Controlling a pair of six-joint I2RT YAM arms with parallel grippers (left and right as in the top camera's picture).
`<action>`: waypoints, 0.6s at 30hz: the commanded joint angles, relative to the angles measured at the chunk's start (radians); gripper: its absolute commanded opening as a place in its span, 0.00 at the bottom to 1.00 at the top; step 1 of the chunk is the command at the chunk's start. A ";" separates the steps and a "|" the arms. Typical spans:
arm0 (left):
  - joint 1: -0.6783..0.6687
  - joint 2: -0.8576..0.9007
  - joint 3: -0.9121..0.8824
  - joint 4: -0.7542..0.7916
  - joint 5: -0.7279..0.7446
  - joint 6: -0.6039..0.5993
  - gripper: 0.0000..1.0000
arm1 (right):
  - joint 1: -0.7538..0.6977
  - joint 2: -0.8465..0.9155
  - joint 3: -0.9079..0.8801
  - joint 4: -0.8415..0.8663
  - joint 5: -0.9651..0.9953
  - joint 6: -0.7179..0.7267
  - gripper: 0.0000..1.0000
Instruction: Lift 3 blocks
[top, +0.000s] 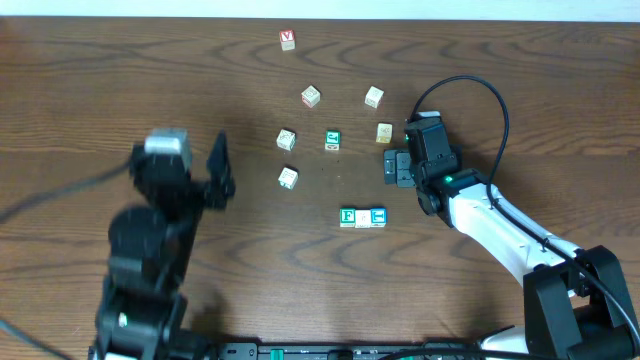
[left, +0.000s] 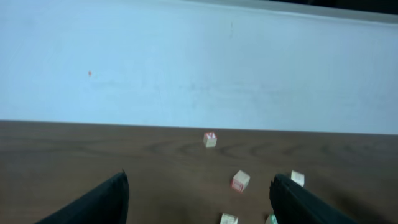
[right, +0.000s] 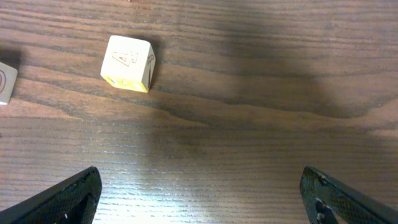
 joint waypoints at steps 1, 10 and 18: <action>0.016 -0.158 -0.159 0.012 0.038 0.024 0.73 | -0.002 0.006 0.013 -0.001 0.015 -0.013 0.99; 0.076 -0.463 -0.441 0.105 0.003 0.024 0.73 | -0.002 0.006 0.013 -0.001 0.015 -0.013 0.99; 0.103 -0.628 -0.591 0.183 -0.031 0.021 0.73 | -0.002 0.006 0.013 -0.001 0.015 -0.013 0.99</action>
